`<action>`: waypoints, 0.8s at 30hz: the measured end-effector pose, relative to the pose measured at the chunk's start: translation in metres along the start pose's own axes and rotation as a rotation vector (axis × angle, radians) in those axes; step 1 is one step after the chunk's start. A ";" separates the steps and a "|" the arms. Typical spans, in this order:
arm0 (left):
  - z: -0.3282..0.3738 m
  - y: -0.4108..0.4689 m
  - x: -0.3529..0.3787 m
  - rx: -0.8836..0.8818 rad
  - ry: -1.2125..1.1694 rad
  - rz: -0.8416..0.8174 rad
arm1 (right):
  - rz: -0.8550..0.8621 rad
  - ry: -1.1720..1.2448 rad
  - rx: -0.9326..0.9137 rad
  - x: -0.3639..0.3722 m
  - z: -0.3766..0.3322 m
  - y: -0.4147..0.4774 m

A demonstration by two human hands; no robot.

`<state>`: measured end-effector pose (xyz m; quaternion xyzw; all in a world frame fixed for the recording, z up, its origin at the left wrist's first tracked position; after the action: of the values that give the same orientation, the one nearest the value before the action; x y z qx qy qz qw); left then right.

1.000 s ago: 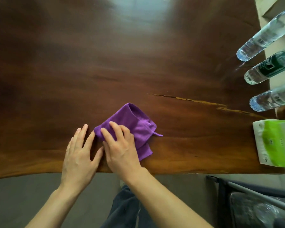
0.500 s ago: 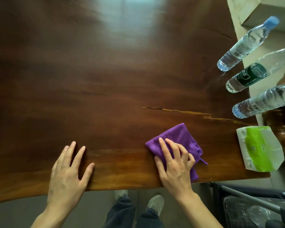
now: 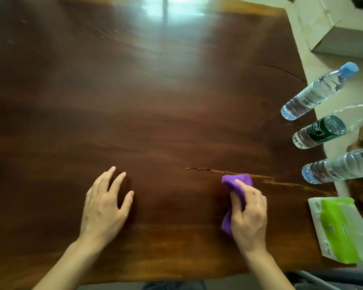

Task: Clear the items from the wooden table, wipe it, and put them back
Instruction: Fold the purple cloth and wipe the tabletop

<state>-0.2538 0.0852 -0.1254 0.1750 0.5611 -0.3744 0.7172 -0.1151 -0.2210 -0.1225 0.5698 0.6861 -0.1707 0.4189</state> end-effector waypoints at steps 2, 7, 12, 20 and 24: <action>0.013 0.027 -0.003 0.005 -0.007 0.017 | 0.069 -0.004 0.006 -0.003 0.007 0.040; 0.035 0.075 0.002 0.006 0.040 -0.007 | 0.119 -0.114 0.035 0.011 0.032 0.134; 0.035 0.089 0.010 -0.038 0.065 -0.059 | 0.060 -0.209 0.119 0.057 0.038 0.176; 0.027 0.082 0.015 -0.036 0.009 -0.083 | -0.097 -0.205 -0.142 0.151 -0.077 0.159; 0.022 0.081 0.018 -0.045 -0.028 -0.087 | -0.252 -0.070 -0.457 0.185 -0.131 0.134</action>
<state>-0.1779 0.1179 -0.1490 0.1288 0.5662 -0.3952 0.7118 -0.0411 0.0294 -0.1555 0.3641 0.7576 -0.0817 0.5355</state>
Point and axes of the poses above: each hand's wrist, its own y-axis towards the middle knuckle, its own x-axis out of the palm, z = x × y, the point moved 2 cm from there along y, towards the middle knuckle, and after that the axes turned 8 degrees about -x, right-handed, at the moved point
